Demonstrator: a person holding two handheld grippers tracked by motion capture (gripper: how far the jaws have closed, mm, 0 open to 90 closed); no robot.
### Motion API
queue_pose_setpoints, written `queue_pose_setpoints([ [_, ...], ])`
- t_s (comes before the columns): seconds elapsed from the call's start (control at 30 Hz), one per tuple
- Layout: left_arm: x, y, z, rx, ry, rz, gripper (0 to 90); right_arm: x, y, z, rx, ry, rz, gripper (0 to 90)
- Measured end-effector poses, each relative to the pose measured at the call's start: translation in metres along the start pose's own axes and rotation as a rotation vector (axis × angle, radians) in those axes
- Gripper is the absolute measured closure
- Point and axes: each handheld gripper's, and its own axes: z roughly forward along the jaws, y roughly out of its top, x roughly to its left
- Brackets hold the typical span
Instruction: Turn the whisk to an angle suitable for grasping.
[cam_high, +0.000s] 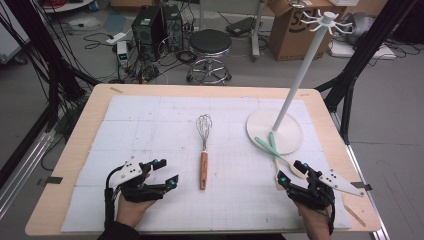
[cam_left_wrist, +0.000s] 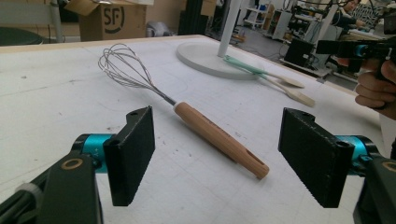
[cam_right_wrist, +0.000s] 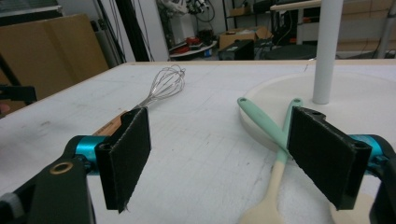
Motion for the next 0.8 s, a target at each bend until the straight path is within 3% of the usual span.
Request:
queue_pose_setpoints([
  [0.1,-0.005,0.002,0.003,-0.004,-0.004,0.008,26.7,-0.003,-0.001,-0.002,0.002,-0.006,0.005,20.8],
  [0.23,-0.016,0.006,0.021,0.051,-0.030,0.024,28.0,-0.009,-0.002,-0.005,-0.001,-0.009,0.015,20.8],
  [0.37,-0.021,0.010,0.027,0.050,-0.039,0.035,31.0,-0.009,-0.002,-0.010,-0.016,-0.029,0.023,20.8],
  [0.47,-0.016,0.014,0.033,0.023,-0.070,-0.008,51.7,-0.006,-0.001,-0.014,-0.023,-0.037,0.017,20.8],
  [0.53,-0.015,0.015,0.038,0.061,-0.043,-0.019,64.3,-0.006,-0.001,-0.014,-0.031,-0.041,0.013,20.9],
  [0.63,-0.014,0.014,0.041,0.080,-0.046,-0.014,85.0,-0.005,-0.001,-0.012,-0.027,-0.043,0.011,20.9],
  [0.7,-0.015,0.014,0.043,0.104,-0.044,0.003,89.7,-0.005,-0.002,-0.011,-0.024,-0.047,0.010,21.0],
  [0.8,-0.016,0.013,0.049,0.144,-0.082,-0.017,90.0,-0.005,-0.002,-0.010,-0.021,-0.046,0.007,20.9],
])
